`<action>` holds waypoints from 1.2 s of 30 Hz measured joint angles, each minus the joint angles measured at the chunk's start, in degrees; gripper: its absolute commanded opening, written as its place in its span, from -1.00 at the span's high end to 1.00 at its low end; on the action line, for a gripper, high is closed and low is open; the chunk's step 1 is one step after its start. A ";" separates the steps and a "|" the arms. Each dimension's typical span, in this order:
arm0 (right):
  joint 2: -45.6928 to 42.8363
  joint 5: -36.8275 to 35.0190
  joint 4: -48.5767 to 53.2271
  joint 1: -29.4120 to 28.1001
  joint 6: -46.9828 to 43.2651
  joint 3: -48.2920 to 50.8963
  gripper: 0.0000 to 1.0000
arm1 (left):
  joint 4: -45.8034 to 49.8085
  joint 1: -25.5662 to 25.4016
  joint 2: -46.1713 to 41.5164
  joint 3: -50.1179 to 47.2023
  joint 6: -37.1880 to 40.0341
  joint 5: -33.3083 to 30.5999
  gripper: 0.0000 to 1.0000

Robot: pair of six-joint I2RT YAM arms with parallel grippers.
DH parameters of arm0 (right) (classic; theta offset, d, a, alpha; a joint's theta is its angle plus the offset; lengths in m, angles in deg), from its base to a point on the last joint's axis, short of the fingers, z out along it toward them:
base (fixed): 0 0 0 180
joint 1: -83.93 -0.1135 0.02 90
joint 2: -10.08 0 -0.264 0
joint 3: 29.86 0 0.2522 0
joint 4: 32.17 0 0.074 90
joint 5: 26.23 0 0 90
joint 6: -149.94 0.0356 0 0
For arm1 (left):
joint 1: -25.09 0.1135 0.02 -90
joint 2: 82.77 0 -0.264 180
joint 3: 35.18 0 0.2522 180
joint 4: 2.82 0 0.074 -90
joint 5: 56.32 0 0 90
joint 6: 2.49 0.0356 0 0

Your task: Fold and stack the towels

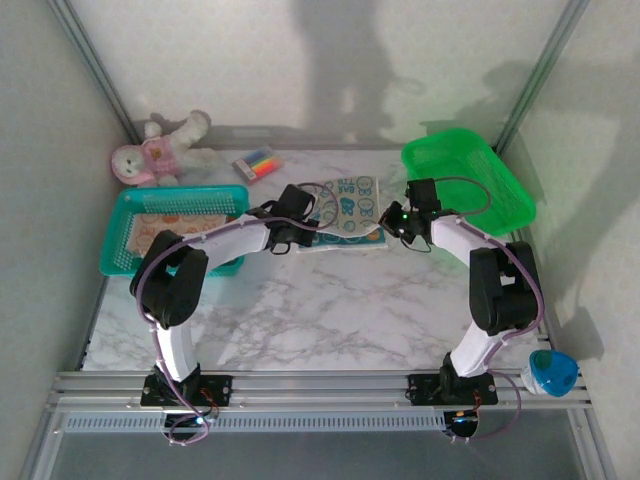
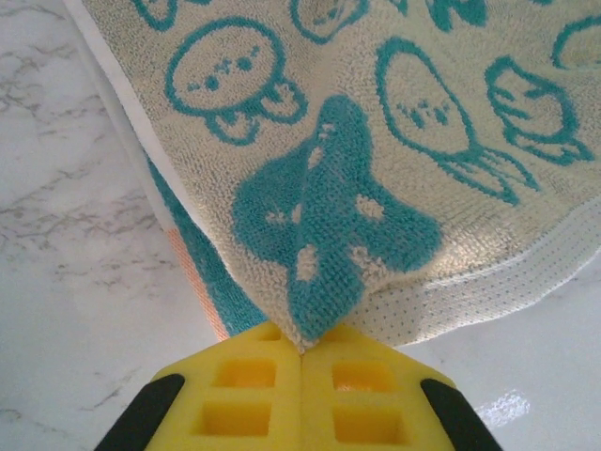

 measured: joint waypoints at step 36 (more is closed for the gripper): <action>-2.05 -5.53 8.85 0.00 -10.03 0.63 0.15 | 0.00 2.36 -5.68 -5.88 -9.57 -0.09 -0.11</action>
